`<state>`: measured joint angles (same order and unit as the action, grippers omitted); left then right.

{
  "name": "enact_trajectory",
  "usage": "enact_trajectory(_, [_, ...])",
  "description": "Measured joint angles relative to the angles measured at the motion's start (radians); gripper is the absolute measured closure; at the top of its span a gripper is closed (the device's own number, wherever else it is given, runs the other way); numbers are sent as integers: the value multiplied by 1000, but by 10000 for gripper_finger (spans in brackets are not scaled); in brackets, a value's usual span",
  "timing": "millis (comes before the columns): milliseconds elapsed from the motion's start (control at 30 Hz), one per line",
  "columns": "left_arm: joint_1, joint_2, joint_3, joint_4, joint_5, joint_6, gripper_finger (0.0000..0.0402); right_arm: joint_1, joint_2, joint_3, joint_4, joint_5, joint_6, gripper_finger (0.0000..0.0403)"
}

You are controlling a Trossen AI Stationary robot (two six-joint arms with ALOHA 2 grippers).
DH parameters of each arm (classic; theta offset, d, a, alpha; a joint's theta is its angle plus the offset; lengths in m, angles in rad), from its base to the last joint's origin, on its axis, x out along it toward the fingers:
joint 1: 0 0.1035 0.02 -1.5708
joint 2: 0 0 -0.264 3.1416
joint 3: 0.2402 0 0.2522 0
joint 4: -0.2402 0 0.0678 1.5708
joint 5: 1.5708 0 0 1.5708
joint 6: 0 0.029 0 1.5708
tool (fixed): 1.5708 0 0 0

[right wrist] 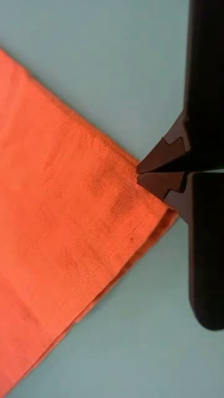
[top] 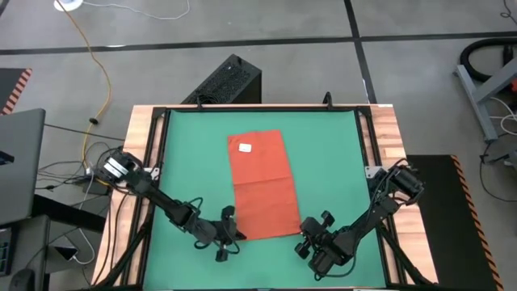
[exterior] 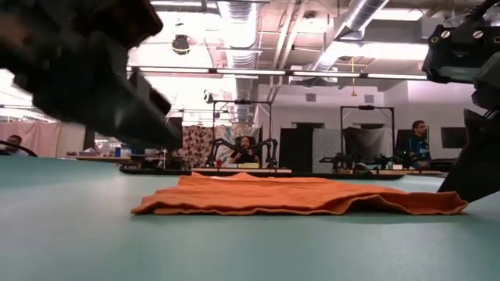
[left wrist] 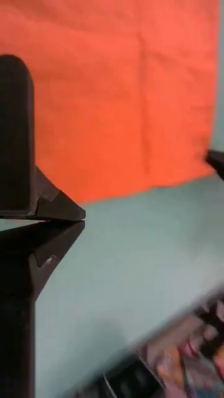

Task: Roll towel
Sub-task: Roll the orange towel

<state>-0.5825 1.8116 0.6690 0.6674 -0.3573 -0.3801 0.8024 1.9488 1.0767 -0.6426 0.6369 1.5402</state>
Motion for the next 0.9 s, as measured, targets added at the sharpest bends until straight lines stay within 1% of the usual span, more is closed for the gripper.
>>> enact_trajectory(67, [-7, 62, 11, 0, -22, -16, 401, 0, 0, -1, 5, 1, 0, 395])
enact_trajectory(133, [-7, 128, 40, 1, -13, -25, 402, -3, 0, -1, 19, 2, -5, 395])
enact_trajectory(233, [-6, 192, 83, -5, 39, -56, 401, -5, 1, -2, 40, 6, -20, 395])
enact_trajectory(300, [-5, 192, 93, -36, 76, -104, 401, 2, 1, -3, 52, 6, -22, 395])
enact_trajectory(333, [-6, 186, 92, -55, 88, -135, 401, 6, 1, -3, 63, 2, -22, 395])
enact_trajectory(400, [-9, 158, 88, -143, 144, -199, 401, 13, 1, -1, 87, -8, -22, 395])
enact_trajectory(500, [-37, 105, 87, -299, 178, -270, 401, 26, 1, -1, 125, -14, -22, 395])
enact_trajectory(567, [-52, 70, 87, -377, 178, -280, 401, 30, 1, 1, 160, -21, -23, 395])
enact_trajectory(667, [-60, 5, 82, -503, 148, -265, 401, 32, 2, 1, 220, -35, -55, 395])
enact_trajectory(767, [-60, -50, 80, -600, 105, -242, 401, 38, 3, 0, 286, -23, -143, 395])
enact_trajectory(833, [-60, -74, 76, -628, 80, -211, 401, 43, 1, 11, 307, 26, -221, 395])
enact_trajectory(900, [-60, -87, 76, -631, 72, -178, 401, 43, 4, 31, 301, 53, -326, 391])
